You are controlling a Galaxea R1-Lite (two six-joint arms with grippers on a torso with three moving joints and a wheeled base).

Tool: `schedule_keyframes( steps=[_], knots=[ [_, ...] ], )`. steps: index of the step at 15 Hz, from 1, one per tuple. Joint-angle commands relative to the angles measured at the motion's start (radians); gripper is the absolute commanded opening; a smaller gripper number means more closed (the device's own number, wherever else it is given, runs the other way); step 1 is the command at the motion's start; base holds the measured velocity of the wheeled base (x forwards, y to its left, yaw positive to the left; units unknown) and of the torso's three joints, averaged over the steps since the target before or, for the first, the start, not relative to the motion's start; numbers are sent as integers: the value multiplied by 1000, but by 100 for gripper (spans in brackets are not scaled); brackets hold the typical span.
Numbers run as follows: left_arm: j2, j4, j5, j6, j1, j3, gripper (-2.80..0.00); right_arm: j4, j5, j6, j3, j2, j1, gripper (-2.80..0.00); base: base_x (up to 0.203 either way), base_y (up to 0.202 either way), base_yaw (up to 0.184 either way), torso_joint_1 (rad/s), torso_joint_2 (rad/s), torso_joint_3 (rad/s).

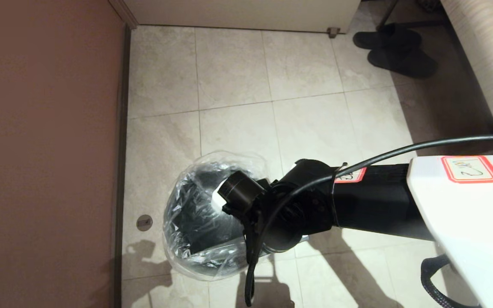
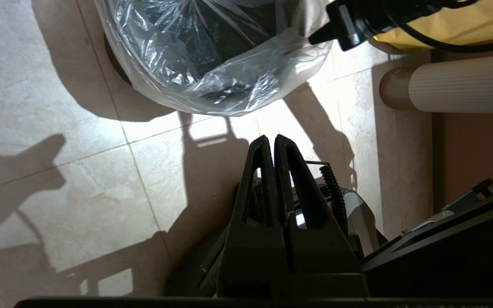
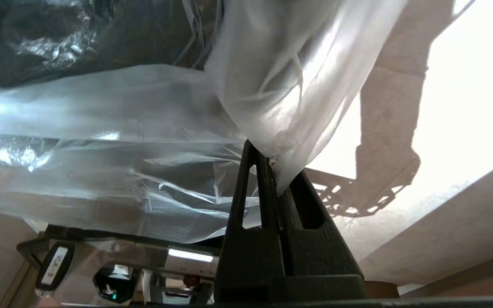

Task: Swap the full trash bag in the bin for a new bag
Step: Put the new garbage bag on the trash can

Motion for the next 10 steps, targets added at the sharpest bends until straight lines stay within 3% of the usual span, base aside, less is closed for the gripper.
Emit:
schedule_keyframes(
  steps=[1, 10],
  knots=[
    [1, -2, -2, -2, 0, 2, -280, 4, -3, 4, 32, -31, 9, -280, 0, 0, 0, 0, 0, 0],
    [9, -1, -3, -2, 0, 5, -280, -5, 3, 6, 135, 11, 69, -280, 0, 0, 0, 0, 0, 0]
  ],
)
